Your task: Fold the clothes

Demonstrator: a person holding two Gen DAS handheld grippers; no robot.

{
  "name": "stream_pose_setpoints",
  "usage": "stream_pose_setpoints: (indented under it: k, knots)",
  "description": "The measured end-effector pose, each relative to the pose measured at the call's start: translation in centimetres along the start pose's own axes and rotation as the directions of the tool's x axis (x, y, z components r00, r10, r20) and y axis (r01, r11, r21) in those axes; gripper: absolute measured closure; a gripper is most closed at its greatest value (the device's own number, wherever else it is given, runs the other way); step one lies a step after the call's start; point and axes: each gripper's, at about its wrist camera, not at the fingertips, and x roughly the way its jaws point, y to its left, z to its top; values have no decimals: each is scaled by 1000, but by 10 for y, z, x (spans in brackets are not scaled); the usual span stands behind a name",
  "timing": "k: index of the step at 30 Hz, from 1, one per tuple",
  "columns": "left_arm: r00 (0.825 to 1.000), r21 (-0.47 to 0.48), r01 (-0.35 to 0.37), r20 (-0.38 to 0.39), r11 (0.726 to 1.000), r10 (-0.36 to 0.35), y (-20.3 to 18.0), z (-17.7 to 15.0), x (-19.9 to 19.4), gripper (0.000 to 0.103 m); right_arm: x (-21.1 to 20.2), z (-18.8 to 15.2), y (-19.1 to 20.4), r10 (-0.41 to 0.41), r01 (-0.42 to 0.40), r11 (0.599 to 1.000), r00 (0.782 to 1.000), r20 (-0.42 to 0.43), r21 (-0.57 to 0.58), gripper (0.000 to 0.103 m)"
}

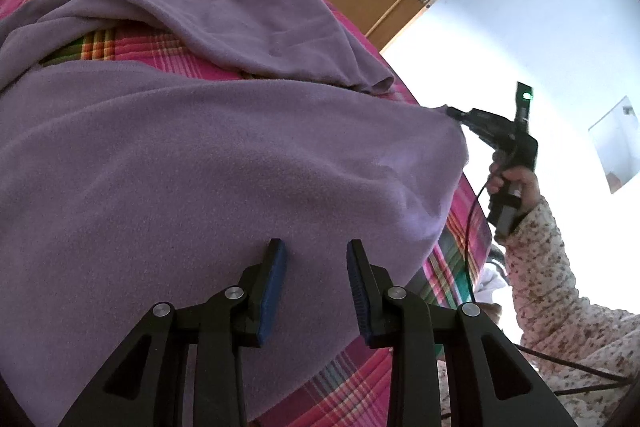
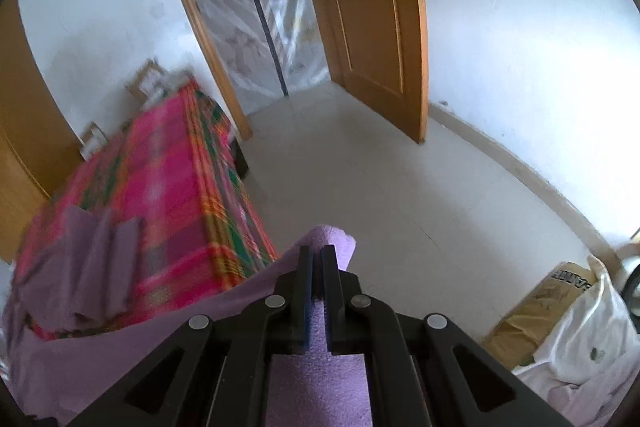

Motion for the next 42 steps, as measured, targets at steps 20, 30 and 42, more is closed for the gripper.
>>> stream_pose_setpoints:
  k: [20, 30, 42]
  knots:
    - [998, 248, -26, -41, 968, 37, -50, -22, 11, 70, -55, -84, -40, 224, -212, 967, 972, -75, 141, 69]
    - [988, 414, -126, -29, 901, 152, -82, -32, 24, 70, -52, -92, -42, 260, -249, 959, 963, -71, 137, 60]
    - [961, 511, -256, 39, 820, 275, -98, -36, 34, 70, -56, -92, -34, 257, -249, 952, 966, -23, 178, 75]
